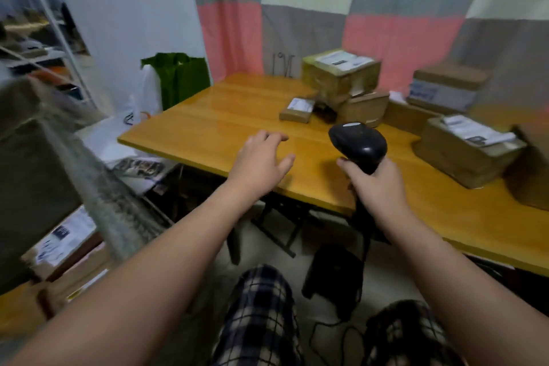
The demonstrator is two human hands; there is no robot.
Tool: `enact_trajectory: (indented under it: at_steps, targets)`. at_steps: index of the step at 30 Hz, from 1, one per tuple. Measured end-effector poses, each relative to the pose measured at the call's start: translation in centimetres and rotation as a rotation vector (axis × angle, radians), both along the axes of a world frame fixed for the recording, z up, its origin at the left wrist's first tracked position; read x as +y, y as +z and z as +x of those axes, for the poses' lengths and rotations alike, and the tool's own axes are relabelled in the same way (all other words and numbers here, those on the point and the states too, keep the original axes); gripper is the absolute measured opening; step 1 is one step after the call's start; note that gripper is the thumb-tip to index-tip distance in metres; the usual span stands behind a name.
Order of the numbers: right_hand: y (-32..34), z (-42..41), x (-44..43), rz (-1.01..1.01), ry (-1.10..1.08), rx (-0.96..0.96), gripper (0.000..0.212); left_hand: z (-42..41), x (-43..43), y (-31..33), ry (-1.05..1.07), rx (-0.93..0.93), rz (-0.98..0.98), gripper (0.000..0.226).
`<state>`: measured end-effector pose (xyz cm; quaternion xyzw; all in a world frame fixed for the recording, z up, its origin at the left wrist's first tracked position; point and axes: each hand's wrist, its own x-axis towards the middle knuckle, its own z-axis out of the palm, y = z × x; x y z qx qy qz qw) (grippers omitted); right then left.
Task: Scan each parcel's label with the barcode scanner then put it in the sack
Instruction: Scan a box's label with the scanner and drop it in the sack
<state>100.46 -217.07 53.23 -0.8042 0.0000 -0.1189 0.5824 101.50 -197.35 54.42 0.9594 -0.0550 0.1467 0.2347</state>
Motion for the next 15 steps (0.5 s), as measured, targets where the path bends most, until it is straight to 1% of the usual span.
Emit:
enact_trajectory:
  at_steps: [2,3,4,6,7,10,12,13,15]
  targets:
    - [1.4,1.1,-2.4,0.019,-0.055,-0.004,0.020,3.2,-2.5,0.7,-0.061,-0.006,-0.048,0.046]
    - [2.2,1.7,-3.5,0.024,-0.074,-0.006,0.014,4.9,-3.7,1.1,-0.077,0.013,-0.125,0.048]
    - [2.9,2.3,-4.3,0.035,-0.087,-0.009,0.011,6.6,-4.8,1.5,-0.075,0.047,-0.249,0.050]
    - [4.3,3.6,-5.6,0.067,-0.104,-0.016,0.011,9.7,-6.9,2.8,-0.045,0.149,-0.547,0.058]
    - [4.8,4.4,-6.1,0.084,-0.110,-0.018,0.011,11.3,-7.9,3.4,-0.022,0.192,-0.656,0.063]
    - [5.6,6.3,-6.8,0.106,-0.095,-0.002,0.011,15.3,-9.6,4.4,0.064,0.261,-0.841,0.076]
    - [5.6,7.2,-6.9,0.113,-0.076,0.009,0.013,17.9,-9.9,4.5,0.117,0.318,-1.012,0.085]
    - [5.4,7.6,-7.0,0.119,-0.069,0.010,0.013,18.8,-9.9,4.5,0.147,0.350,-1.082,0.087]
    - [5.1,8.2,-7.2,0.121,-0.060,0.013,0.015,19.9,-9.6,4.5,0.173,0.397,-1.204,0.082]
